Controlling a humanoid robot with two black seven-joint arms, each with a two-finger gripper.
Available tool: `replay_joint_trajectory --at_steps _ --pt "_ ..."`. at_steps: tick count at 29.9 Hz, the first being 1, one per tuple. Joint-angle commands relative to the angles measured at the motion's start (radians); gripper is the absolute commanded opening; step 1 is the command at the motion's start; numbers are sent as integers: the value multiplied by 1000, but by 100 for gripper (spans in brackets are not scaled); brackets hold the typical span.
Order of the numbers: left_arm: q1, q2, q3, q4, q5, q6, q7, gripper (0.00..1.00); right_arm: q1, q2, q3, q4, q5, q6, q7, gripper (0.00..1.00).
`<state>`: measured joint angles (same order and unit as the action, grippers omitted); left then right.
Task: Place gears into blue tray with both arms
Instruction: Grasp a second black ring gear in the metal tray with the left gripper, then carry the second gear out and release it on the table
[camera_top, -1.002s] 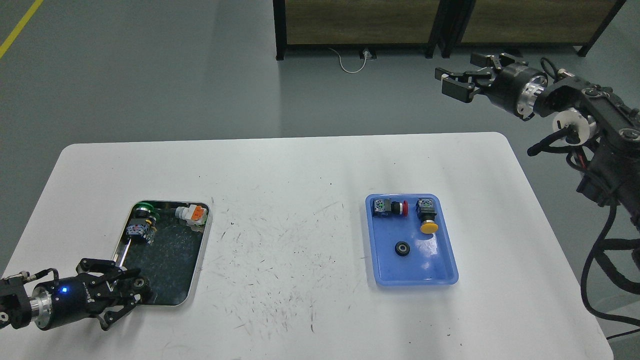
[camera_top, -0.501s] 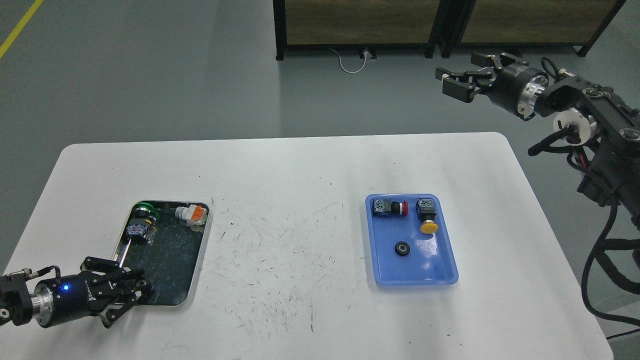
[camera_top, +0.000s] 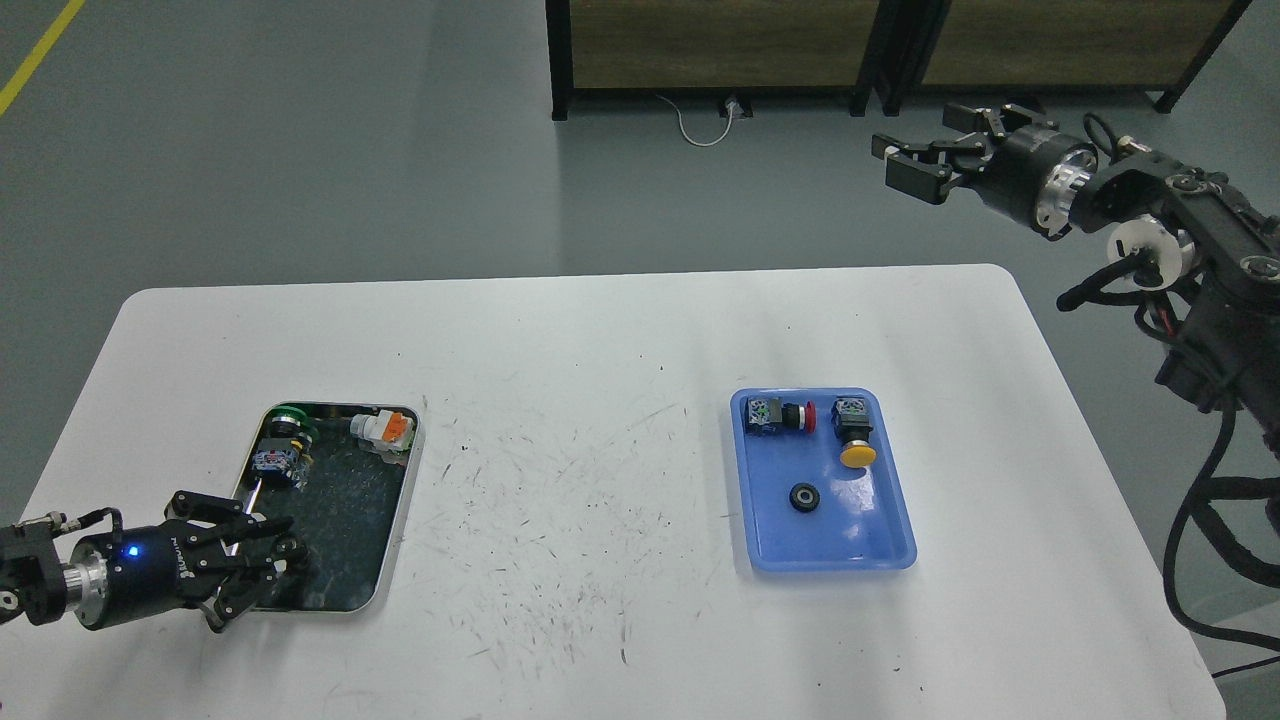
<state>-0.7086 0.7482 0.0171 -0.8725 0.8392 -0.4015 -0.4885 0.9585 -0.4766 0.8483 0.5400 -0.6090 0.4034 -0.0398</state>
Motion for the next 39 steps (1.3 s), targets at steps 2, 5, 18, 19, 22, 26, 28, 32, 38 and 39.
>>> replay_joint_trajectory --at_steps 2,5,18,19,22,26,28,32,38,39 --pt "-25 36 1 -77 1 -3 0 27 -7 -5 -2 -3 -1 0 1 96" --pt "-43 62 0 -164 6 -3 0 27 -10 -5 -3 -3 -1 0 1 96" --pt "-114 57 0 -387 63 -2 0 27 -15 -2 -11 -29 -3 0 1 96" --pt "-115 48 0 -395 69 -2 0 27 -15 -2 -11 -31 -5 0 1 96" --pt "-120 2 1 -408 83 -2 0 27 -17 -2 -11 -35 -8 0 1 96" --pt "-118 -61 1 -408 116 -2 0 27 -17 -2 -12 -46 -8 0 1 96" --pt "-120 -96 1 -407 121 -2 0 27 -18 -2 -12 -46 -9 0 1 96" --pt "-121 -167 4 -381 127 0 0 27 -26 -2 -14 -48 -9 -2 1 96" --pt "-114 -276 55 -306 136 21 5 27 -29 -4 -14 -51 -9 -3 1 96" --pt "-111 -297 61 -289 135 29 8 27 -29 -4 -14 -52 -9 -5 1 96"
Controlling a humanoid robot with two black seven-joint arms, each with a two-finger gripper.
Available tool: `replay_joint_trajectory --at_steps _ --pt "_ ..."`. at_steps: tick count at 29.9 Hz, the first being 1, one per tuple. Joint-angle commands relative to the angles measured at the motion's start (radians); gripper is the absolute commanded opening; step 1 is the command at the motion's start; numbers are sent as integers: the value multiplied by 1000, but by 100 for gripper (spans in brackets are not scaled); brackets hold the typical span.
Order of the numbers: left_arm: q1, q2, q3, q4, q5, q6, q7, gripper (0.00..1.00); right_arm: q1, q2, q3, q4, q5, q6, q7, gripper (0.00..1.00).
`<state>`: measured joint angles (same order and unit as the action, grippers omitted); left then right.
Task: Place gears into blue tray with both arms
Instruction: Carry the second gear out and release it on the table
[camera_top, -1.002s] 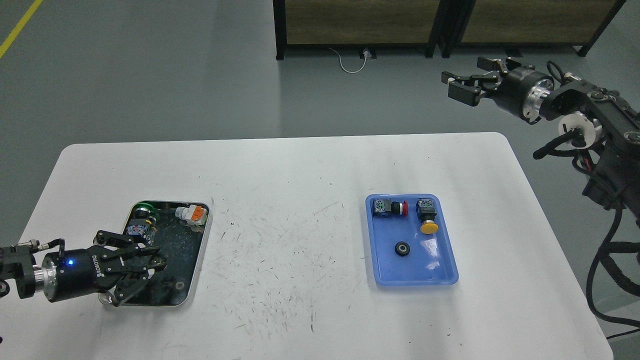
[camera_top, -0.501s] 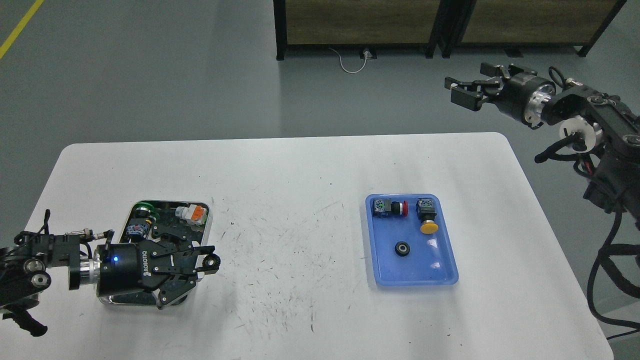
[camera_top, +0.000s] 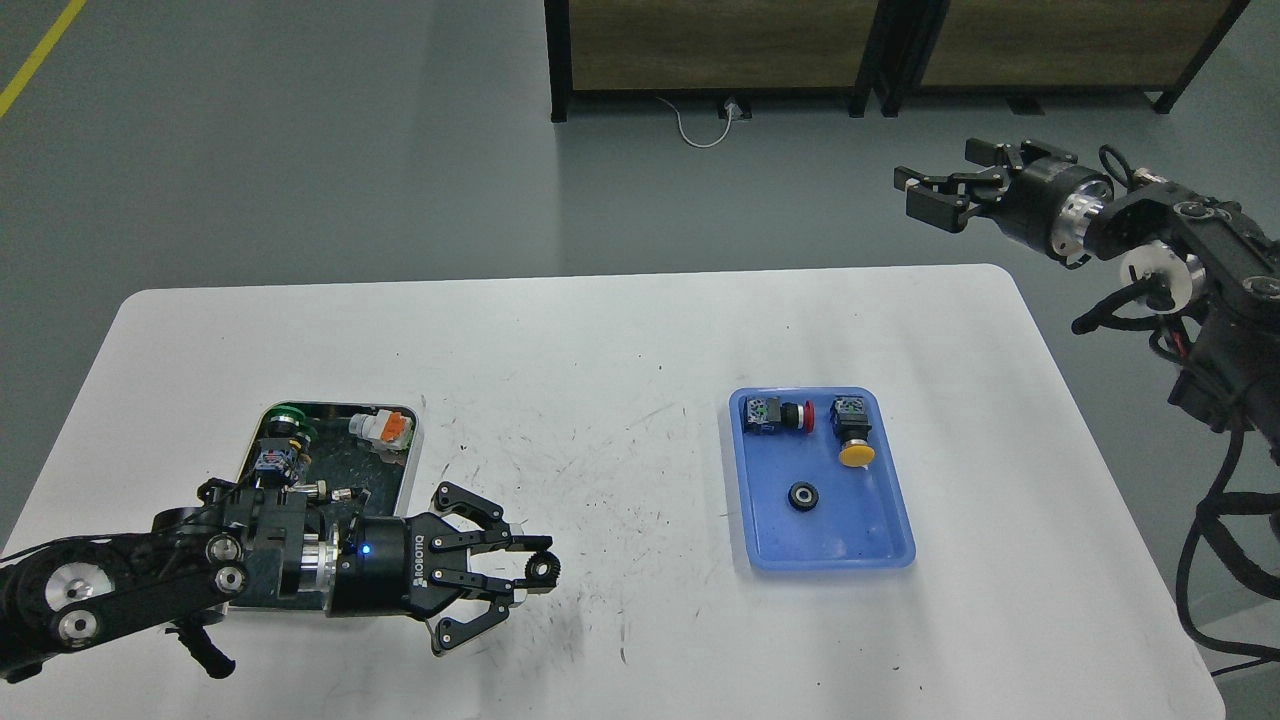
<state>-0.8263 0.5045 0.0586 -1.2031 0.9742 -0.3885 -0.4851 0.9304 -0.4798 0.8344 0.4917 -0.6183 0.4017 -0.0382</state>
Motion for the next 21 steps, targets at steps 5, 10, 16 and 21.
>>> replay_joint_trajectory --at_steps 5,10,16,21 --pt "16 -124 38 91 0 34 8 28 1 1 -1 -10 0 -7 0 96" --pt "38 -170 47 167 0 42 8 28 2 9 -3 -21 0 -9 0 96" --pt "70 -224 49 250 0 59 -3 29 1 10 -1 -21 -1 -11 0 96" --pt "82 -253 49 296 -3 66 -4 30 1 12 -3 -21 -6 -11 0 96"
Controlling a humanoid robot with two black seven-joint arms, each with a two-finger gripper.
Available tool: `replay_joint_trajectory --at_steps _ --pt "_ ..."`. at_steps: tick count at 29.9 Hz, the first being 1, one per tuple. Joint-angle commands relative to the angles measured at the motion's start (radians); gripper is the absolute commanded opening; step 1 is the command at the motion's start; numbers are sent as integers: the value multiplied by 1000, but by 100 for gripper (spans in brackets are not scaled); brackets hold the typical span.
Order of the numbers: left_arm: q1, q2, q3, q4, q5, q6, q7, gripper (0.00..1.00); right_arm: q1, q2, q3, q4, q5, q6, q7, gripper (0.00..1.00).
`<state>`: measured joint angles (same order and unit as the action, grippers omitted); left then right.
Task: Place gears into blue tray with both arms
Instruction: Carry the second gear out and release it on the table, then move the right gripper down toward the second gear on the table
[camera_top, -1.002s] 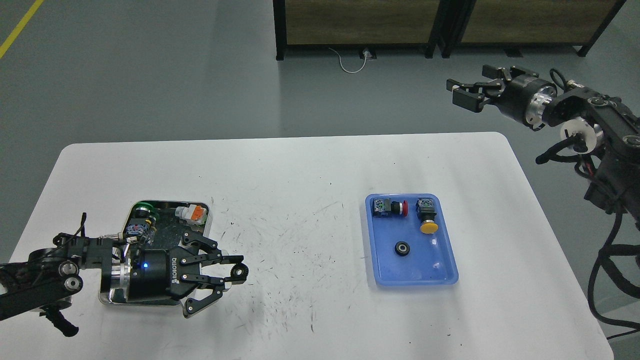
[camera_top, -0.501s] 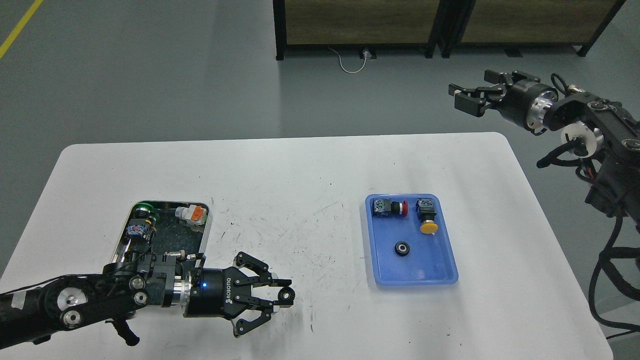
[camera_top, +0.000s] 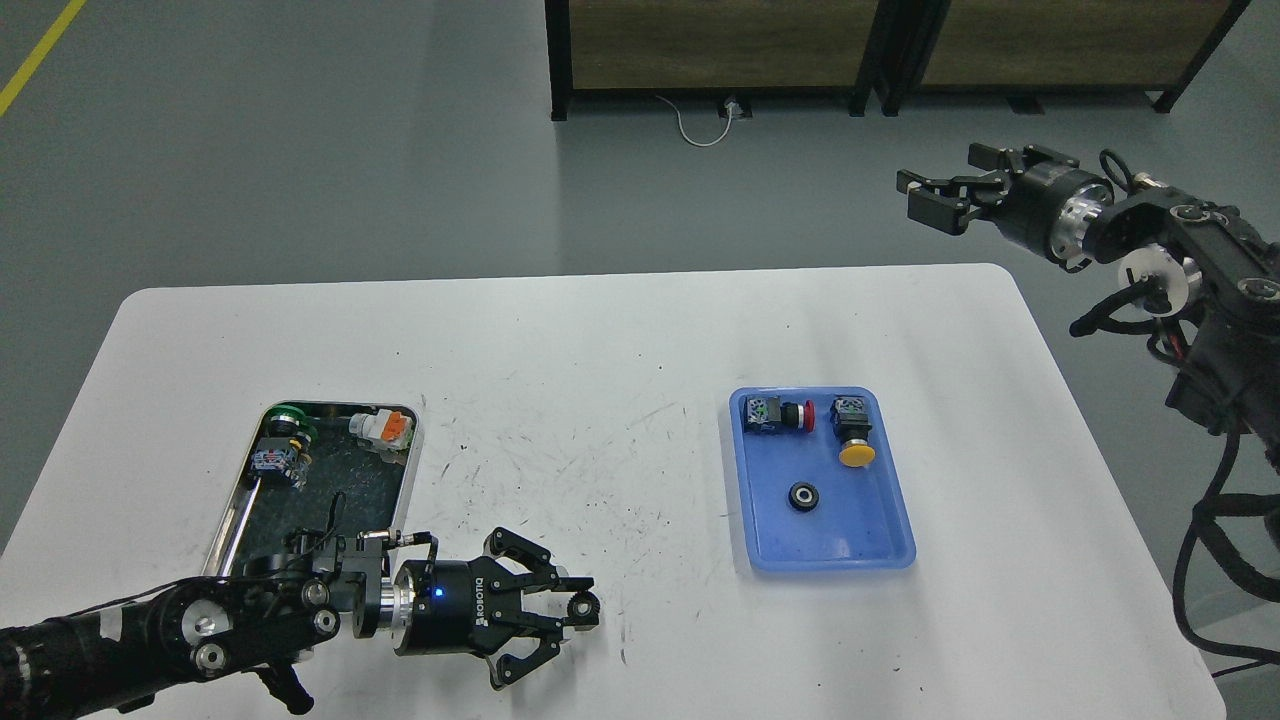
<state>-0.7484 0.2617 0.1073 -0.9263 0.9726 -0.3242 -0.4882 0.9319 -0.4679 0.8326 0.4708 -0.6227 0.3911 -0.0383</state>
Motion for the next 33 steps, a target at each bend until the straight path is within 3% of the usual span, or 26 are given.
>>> replay_joint_trajectory --at_steps 1,12,17,20,26,33 --pt "4 -10 0 20 -2 2 0 31 -1 0 -1 0 -2 0 0 96" --pt "15 -12 -9 18 -14 22 0 48 1 2 -3 0 -3 0 0 97" --pt "20 4 -34 -5 -57 51 0 80 7 5 -10 0 -2 0 -6 98" --pt "17 69 -43 -23 -155 68 0 91 16 25 -29 2 3 0 -12 99" --pt "12 258 -92 -37 -242 71 0 97 31 75 -39 12 52 2 -69 100" --pt "12 415 -244 -23 -256 66 0 97 38 135 -190 86 58 81 -58 100"
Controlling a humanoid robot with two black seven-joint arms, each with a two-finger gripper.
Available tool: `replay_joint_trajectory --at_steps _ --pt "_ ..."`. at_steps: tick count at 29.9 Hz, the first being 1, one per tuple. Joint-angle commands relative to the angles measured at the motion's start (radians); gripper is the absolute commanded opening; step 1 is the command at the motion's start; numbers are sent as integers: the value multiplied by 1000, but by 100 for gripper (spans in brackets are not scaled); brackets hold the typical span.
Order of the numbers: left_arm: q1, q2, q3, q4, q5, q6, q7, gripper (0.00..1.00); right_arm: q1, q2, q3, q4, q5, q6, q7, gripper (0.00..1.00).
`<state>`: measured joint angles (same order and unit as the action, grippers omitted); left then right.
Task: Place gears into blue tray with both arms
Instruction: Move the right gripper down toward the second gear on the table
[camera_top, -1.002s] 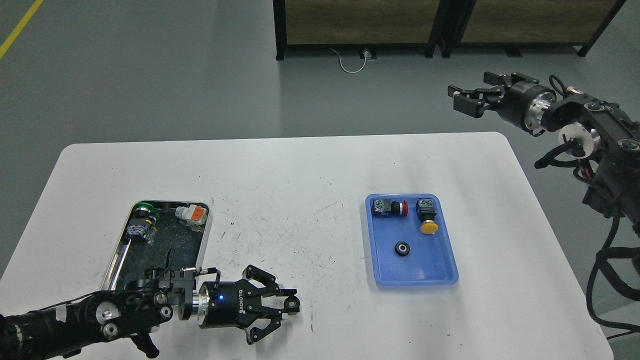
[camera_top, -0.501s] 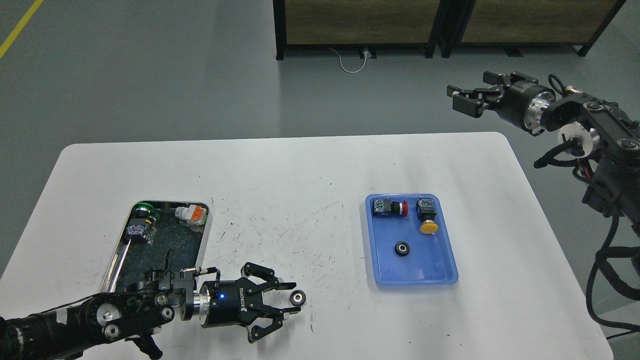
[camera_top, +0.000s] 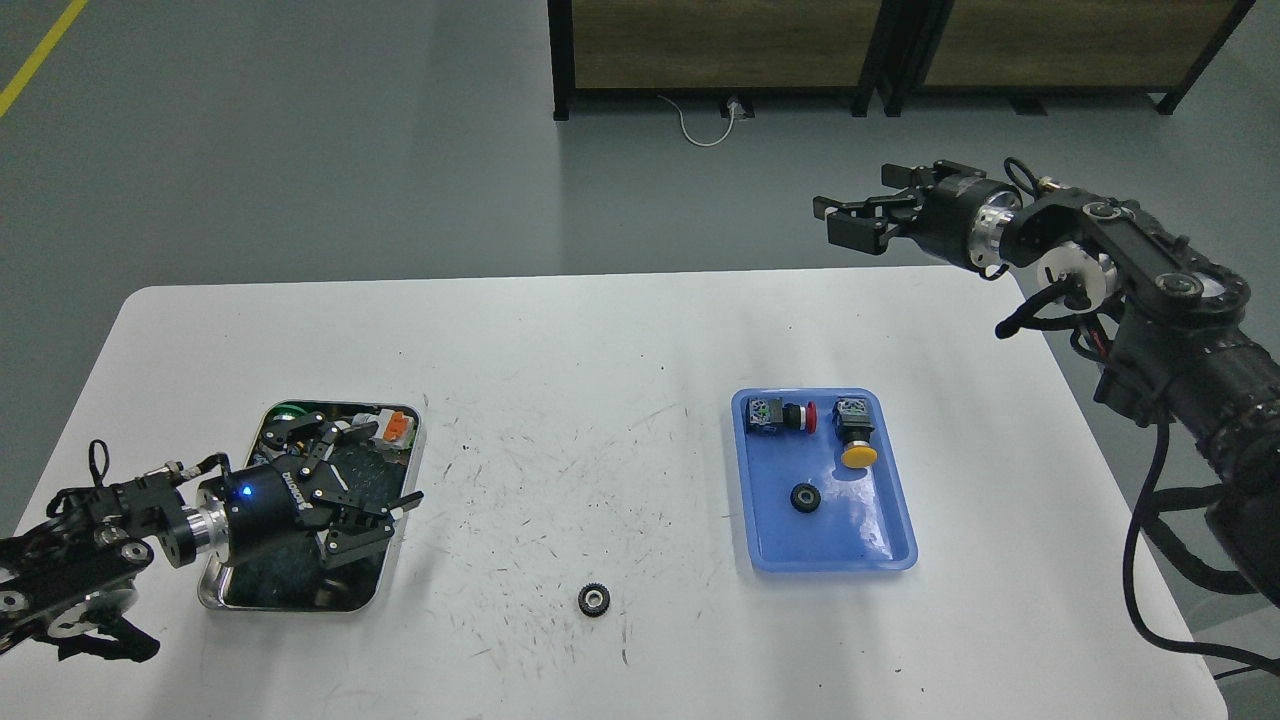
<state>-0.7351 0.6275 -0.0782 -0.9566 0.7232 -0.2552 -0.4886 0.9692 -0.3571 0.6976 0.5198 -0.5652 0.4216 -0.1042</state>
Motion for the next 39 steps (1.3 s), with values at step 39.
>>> replay_joint_trajectory --at_steps 39 --pt "-27 -29 -256 90 -7 122 10 97 -276 313 -319 295 -436 67 21 100"
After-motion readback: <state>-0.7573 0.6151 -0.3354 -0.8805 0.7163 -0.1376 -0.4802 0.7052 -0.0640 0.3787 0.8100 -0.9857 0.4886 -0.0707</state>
